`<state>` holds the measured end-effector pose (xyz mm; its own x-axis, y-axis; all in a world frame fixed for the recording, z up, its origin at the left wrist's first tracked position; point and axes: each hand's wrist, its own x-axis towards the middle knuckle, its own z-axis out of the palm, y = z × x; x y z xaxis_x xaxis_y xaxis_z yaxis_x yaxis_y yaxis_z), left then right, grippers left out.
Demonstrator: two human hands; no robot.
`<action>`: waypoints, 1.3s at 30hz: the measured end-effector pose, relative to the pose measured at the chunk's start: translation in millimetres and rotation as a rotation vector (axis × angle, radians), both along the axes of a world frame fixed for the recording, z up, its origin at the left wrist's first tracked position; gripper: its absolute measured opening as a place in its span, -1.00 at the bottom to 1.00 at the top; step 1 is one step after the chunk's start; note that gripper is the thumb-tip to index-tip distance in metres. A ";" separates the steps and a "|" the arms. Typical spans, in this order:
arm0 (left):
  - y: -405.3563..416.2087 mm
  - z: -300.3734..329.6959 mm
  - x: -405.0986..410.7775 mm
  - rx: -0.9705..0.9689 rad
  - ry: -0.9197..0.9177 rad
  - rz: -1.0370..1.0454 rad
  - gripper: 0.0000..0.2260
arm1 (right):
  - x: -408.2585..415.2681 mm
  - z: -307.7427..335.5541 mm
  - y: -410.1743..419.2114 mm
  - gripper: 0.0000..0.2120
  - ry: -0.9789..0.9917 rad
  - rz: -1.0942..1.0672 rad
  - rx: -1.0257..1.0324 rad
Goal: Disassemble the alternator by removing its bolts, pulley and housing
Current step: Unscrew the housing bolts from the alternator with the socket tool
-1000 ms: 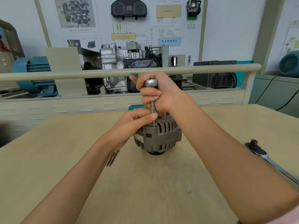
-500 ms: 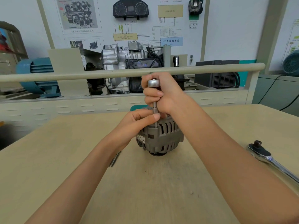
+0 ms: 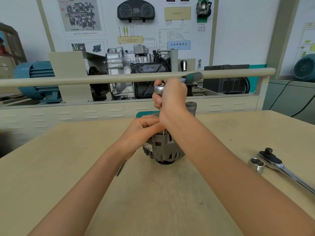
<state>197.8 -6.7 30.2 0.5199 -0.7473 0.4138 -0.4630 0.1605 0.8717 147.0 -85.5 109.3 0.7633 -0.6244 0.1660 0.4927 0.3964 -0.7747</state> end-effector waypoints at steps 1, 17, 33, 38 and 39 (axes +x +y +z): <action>0.0 -0.5 0.4 -0.006 0.013 -0.011 -0.86 | -1.8 2.7 -3.8 -0.78 0.064 0.107 -0.021; 1.5 2.1 0.8 0.021 -0.008 0.003 -0.82 | 3.0 -2.8 -6.7 -0.84 -0.015 -0.039 0.068; 3.2 3.4 -1.2 0.011 0.018 -0.055 -0.83 | -2.1 -2.0 -14.6 -0.72 0.040 0.247 -0.043; 2.2 2.0 -2.1 0.007 0.019 -0.018 -0.81 | 0.5 0.5 -10.6 -0.73 0.069 0.180 -0.092; 2.2 2.2 -2.6 0.009 0.028 -0.022 -0.81 | -1.9 2.5 -12.3 -0.70 0.100 0.272 -0.117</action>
